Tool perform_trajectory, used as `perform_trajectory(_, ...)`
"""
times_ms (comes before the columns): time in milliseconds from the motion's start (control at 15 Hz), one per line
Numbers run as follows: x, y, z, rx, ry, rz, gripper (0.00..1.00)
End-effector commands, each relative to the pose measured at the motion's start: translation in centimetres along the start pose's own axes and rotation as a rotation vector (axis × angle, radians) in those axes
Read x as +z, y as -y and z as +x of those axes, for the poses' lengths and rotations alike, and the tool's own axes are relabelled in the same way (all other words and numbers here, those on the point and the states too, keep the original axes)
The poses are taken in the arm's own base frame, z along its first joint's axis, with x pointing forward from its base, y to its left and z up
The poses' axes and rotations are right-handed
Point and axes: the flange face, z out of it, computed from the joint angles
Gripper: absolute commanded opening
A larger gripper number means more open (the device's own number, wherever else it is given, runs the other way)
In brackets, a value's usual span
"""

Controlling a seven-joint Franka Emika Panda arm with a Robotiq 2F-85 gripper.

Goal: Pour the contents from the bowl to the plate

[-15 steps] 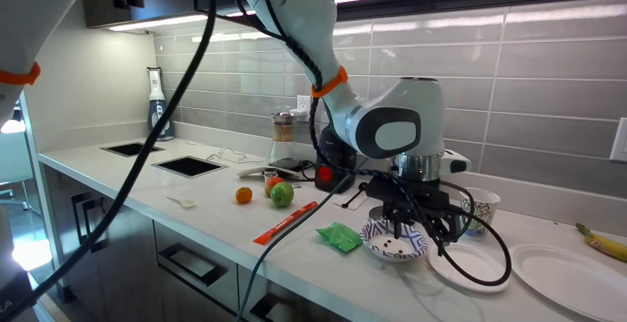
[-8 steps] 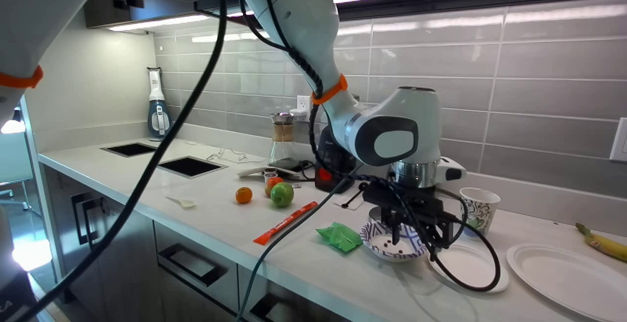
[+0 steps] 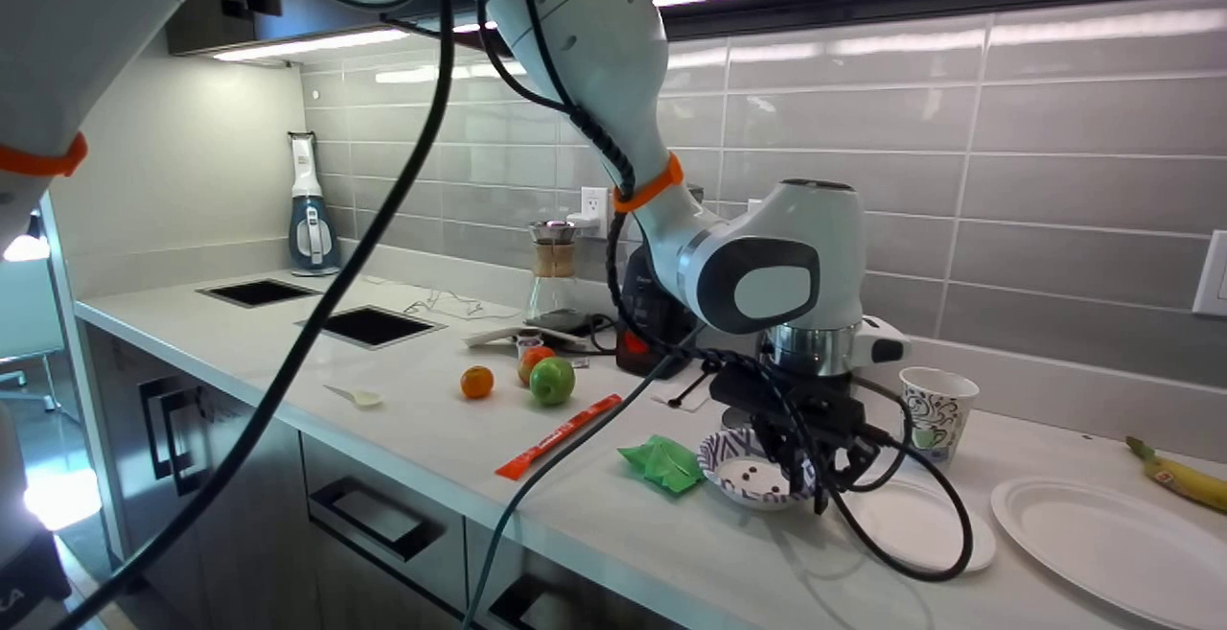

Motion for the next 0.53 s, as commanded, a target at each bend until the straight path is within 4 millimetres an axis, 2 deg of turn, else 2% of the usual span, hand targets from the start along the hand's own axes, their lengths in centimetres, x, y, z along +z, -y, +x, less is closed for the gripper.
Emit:
perform_trajectory(0, 0.55, -0.52, 0.39, 0.02, 0.001, -0.002, 0.02)
perform_trajectory(133, 0.33, -0.66, 0.52, 0.024, -0.005, 0.0, 0.04)
perform_trajectory(200, 0.21, -0.72, 0.59, 0.028, -0.009, 0.002, 0.0)
perform_trajectory(467, -0.29, -0.85, 0.75, 0.032, -0.019, 0.018, 0.0)
